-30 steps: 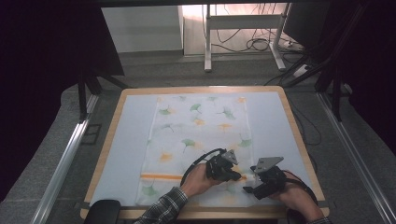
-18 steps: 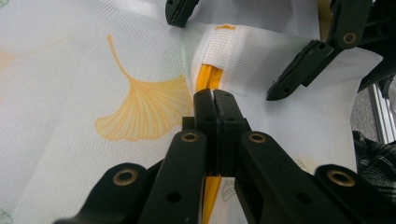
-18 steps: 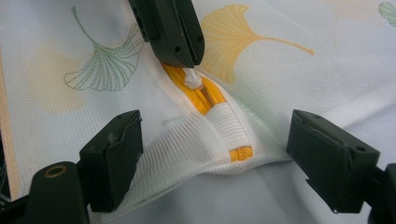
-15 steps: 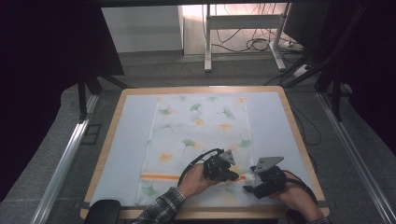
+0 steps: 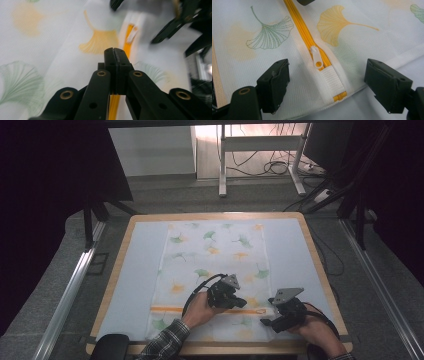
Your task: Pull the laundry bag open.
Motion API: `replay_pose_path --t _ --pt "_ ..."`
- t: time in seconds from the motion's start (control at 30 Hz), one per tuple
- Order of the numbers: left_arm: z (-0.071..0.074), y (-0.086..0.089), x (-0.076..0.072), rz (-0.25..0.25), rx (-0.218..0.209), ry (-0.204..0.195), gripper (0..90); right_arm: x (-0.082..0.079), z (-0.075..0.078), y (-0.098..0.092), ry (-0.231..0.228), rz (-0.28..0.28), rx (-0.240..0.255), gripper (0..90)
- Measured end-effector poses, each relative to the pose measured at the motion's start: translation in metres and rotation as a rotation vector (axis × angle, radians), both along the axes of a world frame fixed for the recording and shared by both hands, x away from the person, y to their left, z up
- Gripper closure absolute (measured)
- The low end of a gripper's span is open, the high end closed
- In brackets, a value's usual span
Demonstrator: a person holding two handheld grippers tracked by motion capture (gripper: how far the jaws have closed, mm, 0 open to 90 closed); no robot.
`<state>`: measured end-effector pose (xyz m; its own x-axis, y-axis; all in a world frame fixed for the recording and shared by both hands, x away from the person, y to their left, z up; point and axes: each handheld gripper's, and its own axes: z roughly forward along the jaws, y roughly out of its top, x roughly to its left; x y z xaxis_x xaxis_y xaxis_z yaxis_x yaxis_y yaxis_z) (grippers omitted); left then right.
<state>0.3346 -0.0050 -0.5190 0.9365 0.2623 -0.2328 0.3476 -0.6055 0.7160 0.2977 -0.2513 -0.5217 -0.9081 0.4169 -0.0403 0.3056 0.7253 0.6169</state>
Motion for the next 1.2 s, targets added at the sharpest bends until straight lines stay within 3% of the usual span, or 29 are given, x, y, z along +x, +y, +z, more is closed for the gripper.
replay_pose_path --t 0.07,0.1,0.13,0.3,0.53,0.63,0.7,0.77,0.8,0.83,1.0,1.1,1.2 --pt "0.001 -0.009 -0.001 -0.012 -0.019 0.004 89.6 0.0 0.0 0.0 -0.002 0.0 0.001 20.2" --pt "0.001 -0.014 -0.001 -0.02 -0.018 0.0 84.6 0.0 0.0 0.0 -0.001 0.0 0.002 20.2" --pt "0.002 -0.02 -0.002 -0.035 -0.009 -0.006 80.0 0.0 0.0 0.0 -0.001 0.0 0.003 20.2" --pt "0.001 -0.044 -0.005 -0.063 0.019 -0.025 73.6 -0.001 0.0 -0.001 -0.001 0.001 0.007 20.0" --pt "-0.006 -0.06 -0.007 -0.079 0.058 -0.054 66.2 0.0 0.0 -0.001 -0.003 0.003 0.008 20.0" --pt "-0.005 -0.06 -0.008 -0.077 0.096 -0.1 72.9 0.0 0.0 -0.001 -0.004 0.004 0.007 20.0" --pt "-0.003 -0.059 -0.008 -0.075 0.091 -0.086 82.3 0.0 0.0 -0.001 -0.005 0.004 0.008 20.0" --pt "-0.001 -0.056 -0.006 -0.085 0.096 -0.083 84.0 0.0 0.0 -0.001 -0.003 0.003 0.008 20.0" --pt "-0.001 -0.056 -0.008 -0.076 0.07 -0.062 85.2 0.0 0.0 -0.001 -0.002 0.003 0.008 20.0" --pt "0.0 -0.054 -0.007 -0.081 0.081 -0.07 87.6 0.0 0.0 -0.001 -0.003 0.003 0.008 20.0" --pt "0.0 -0.05 -0.007 -0.084 0.082 -0.058 89.3 -0.001 0.0 -0.001 -0.001 0.001 0.008 20.0" --pt "-0.003 -0.049 -0.006 -0.08 0.061 -0.033 88.6 0.0 0.0 -0.001 -0.001 0.001 0.007 20.0" --pt "-0.004 -0.053 -0.007 -0.065 0.054 -0.052 86.1 0.0 0.0 0.0 -0.003 0.0 0.004 19.8"
